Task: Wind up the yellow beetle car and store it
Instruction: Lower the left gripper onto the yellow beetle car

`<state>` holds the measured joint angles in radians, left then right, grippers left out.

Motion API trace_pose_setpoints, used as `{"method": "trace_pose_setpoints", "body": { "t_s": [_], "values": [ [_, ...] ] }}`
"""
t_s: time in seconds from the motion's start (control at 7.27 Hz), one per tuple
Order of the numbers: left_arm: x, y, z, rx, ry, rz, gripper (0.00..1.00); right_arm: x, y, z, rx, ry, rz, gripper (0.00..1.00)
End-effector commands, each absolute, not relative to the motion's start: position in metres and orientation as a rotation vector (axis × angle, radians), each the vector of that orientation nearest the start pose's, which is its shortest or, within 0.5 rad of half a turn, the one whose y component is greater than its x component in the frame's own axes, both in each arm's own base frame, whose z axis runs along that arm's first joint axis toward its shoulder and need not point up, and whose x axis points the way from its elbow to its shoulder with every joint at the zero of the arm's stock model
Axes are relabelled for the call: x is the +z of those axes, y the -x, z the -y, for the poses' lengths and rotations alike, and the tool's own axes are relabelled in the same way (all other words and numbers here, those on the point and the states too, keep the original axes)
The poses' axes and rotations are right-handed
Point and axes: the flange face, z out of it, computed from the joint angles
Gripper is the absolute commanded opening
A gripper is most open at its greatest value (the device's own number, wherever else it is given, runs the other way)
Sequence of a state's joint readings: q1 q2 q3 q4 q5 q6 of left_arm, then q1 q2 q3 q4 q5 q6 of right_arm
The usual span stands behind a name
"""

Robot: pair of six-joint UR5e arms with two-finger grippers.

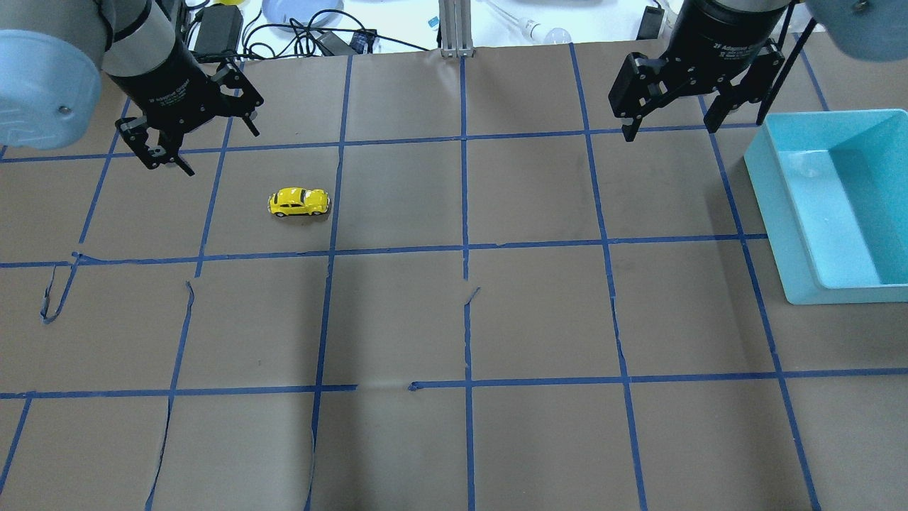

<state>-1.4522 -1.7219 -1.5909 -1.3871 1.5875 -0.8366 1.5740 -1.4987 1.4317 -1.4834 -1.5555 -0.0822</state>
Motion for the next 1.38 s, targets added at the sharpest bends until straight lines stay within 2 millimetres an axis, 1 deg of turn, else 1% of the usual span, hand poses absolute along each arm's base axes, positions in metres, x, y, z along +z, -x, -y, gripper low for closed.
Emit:
{"method": "trace_pose_setpoints", "body": {
  "t_s": [0.0,0.14,0.28,0.41,0.69,0.96,1.1,1.24],
  "values": [
    [0.375,0.059,0.578,0.072,1.731,-2.572,1.00,0.508,-0.136,0.519,0.040,0.134,-3.122,1.00],
    [0.359,0.057,0.595,0.026,1.859,-2.510,1.00,0.508,-0.136,0.519,0.040,0.131,-3.122,1.00],
    [0.341,0.056,0.609,-0.004,1.939,-2.462,1.00,0.509,-0.136,0.518,0.037,0.131,-3.122,1.00],
    [0.320,0.055,0.615,0.038,1.940,-2.440,1.00,0.508,-0.136,0.519,0.040,0.131,-3.122,1.00],
    [0.287,0.052,0.637,-0.026,1.964,-2.451,1.00,0.508,-0.136,0.519,0.040,0.131,-3.122,1.00],
    [0.251,0.051,0.645,0.025,2.017,-2.383,1.00,0.508,-0.136,0.519,0.040,0.131,-3.122,1.00],
    [0.238,0.051,0.648,0.043,2.030,-2.361,1.00,0.509,-0.136,0.518,0.037,0.131,-3.122,1.00],
    [0.222,0.051,0.648,0.072,2.035,-2.339,1.00,0.509,-0.136,0.518,0.037,0.129,-3.122,1.00]
  ]
}}
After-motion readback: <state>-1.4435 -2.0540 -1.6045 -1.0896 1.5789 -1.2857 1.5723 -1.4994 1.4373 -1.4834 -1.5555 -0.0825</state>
